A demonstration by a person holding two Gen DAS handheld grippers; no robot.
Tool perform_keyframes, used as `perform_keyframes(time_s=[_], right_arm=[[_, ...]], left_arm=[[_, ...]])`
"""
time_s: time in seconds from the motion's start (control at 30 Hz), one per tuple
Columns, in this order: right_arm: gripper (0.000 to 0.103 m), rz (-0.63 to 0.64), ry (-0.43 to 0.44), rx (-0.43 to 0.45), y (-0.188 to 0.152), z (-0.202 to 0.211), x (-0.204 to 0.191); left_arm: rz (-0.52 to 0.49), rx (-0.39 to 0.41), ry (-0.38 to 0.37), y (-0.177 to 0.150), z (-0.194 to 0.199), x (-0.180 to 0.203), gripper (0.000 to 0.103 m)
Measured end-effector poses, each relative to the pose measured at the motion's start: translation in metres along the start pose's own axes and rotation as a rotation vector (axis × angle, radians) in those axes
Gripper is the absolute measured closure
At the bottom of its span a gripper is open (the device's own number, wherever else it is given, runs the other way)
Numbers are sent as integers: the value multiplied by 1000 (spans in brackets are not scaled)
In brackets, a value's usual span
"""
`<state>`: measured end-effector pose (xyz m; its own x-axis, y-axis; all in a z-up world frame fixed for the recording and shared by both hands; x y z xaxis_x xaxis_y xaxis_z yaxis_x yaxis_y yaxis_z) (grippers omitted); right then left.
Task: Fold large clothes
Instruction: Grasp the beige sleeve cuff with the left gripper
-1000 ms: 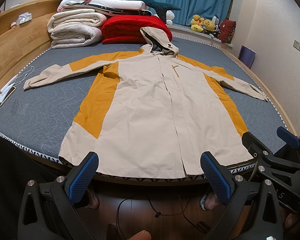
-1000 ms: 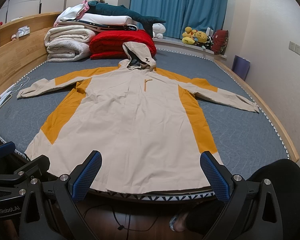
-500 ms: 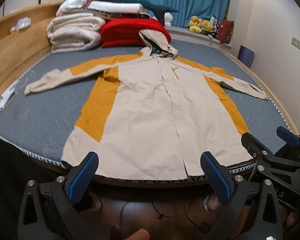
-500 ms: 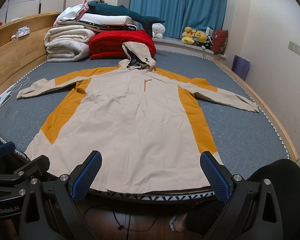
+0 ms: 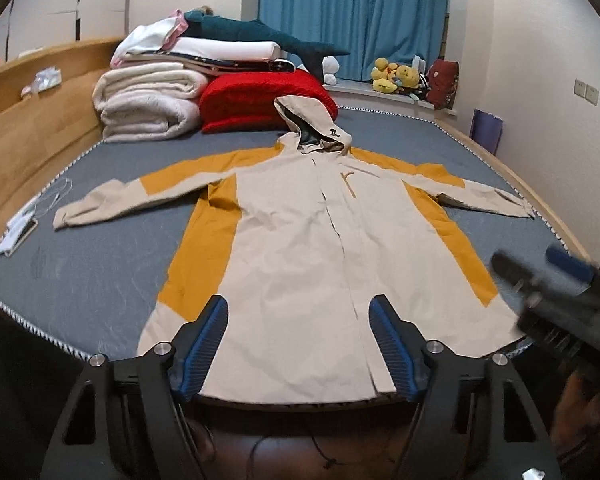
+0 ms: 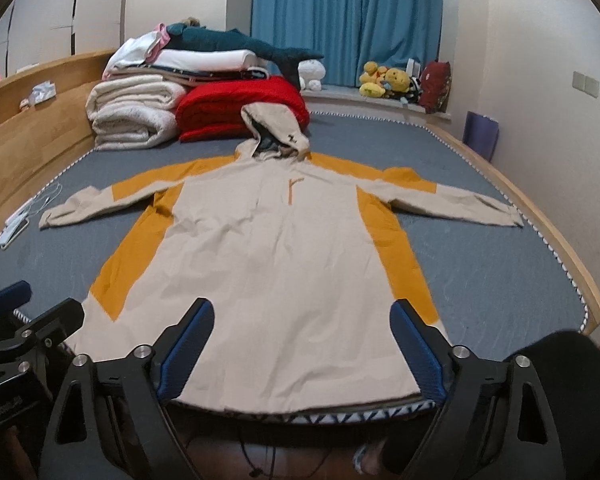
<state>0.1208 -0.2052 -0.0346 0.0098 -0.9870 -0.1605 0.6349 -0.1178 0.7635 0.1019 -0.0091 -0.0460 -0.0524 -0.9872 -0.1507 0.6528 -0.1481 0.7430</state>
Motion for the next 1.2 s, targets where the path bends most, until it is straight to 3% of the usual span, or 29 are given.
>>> perform_keyframes(time_s=[0.17,0.4,0.6,0.77,0.83,0.97,1.1,1.2], right_arm=[[19,17,13,57,38,-6,-1],[31,1,76,108,122,-48,-23],[32,-11,73,167,203,-99,-45],[32,19,67,233,256,-135,-73],[32,20,76,242,273,-155,-82],[32,21,104,221,276,-191,-86],[32,17,117,83,249,-236,-82],[32,41,138,54,250,-248,-88]], left_arm=[[51,-8,11,22,-20,-25,43],[80,20,14,80,-60,-63,46],[75,24,35,124,-109,-105,46],[113,-26,10,141,-168,-156,57],[131,-57,27,141,-194,-184,66],[192,-140,103,121,-250,-252,74],[319,-237,190,68,-298,-331,74],[418,-288,235,26,-317,-382,74]])
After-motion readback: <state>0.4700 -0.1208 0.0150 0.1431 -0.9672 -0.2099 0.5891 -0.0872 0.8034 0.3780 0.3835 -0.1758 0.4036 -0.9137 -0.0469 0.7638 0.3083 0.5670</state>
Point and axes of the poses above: each gripper's, at about its wrist camera, not at the fingertips, and z roughly against the way its jaws point, x to its right, y to its top, the point moved 10 cm from there along -z, roughly the way its jaws point, and after that the axes turned 15 degrees about -z, right-handed, at the moved point
